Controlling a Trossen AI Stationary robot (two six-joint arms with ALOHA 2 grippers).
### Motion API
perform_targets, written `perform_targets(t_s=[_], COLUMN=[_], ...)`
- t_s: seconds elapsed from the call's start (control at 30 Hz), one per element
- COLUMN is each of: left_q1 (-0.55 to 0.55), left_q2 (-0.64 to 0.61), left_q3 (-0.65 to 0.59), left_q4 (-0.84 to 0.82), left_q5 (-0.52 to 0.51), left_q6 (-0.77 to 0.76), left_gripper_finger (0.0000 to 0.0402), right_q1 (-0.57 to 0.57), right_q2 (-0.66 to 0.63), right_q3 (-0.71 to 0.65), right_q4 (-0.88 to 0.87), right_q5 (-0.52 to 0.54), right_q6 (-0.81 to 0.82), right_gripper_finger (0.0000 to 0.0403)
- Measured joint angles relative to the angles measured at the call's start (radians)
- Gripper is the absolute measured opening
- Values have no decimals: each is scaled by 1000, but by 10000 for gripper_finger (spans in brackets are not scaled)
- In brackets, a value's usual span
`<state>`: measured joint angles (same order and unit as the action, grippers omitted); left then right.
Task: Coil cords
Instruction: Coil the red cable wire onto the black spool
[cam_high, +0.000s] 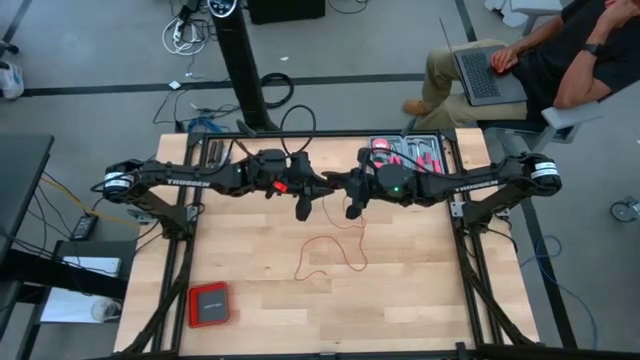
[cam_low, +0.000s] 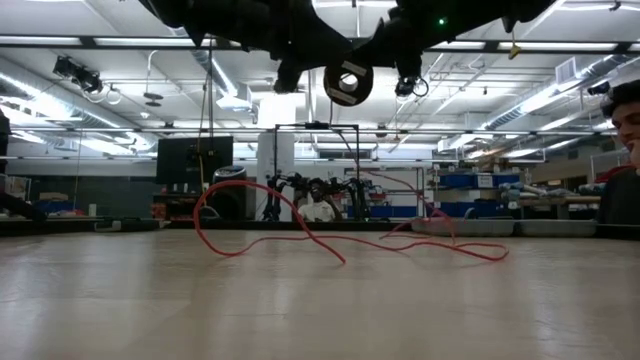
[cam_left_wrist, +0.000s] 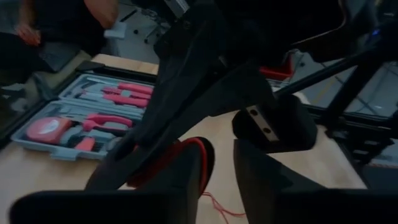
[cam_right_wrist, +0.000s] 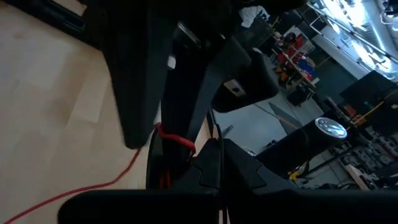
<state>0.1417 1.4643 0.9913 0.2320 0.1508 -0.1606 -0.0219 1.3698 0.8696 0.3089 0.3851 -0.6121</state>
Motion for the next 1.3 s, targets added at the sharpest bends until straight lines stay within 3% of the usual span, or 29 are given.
perform_targets(t_s=[0.27,0.5,0.87,1.3], left_q1=[-16,-52,-49,-120], left_q2=[-1,3,1,-26], left_q3=[2,5,54,52], left_q4=[6,-15,-71,-169], left_q5=[10,2,-142,-130], left_q6=[-31,-13,94,69], left_gripper_finger=[117,117,117,117], right_q1=[-3,1,33,61], right_q2=[-2,-4,-18,-99], right_q3=[0,2,2,0], right_q4=[26,105,112,87], right_q5=[10,171,118,219], right_q6=[-17,-85,-84,-105], right_gripper_finger=[0,0,0,0])
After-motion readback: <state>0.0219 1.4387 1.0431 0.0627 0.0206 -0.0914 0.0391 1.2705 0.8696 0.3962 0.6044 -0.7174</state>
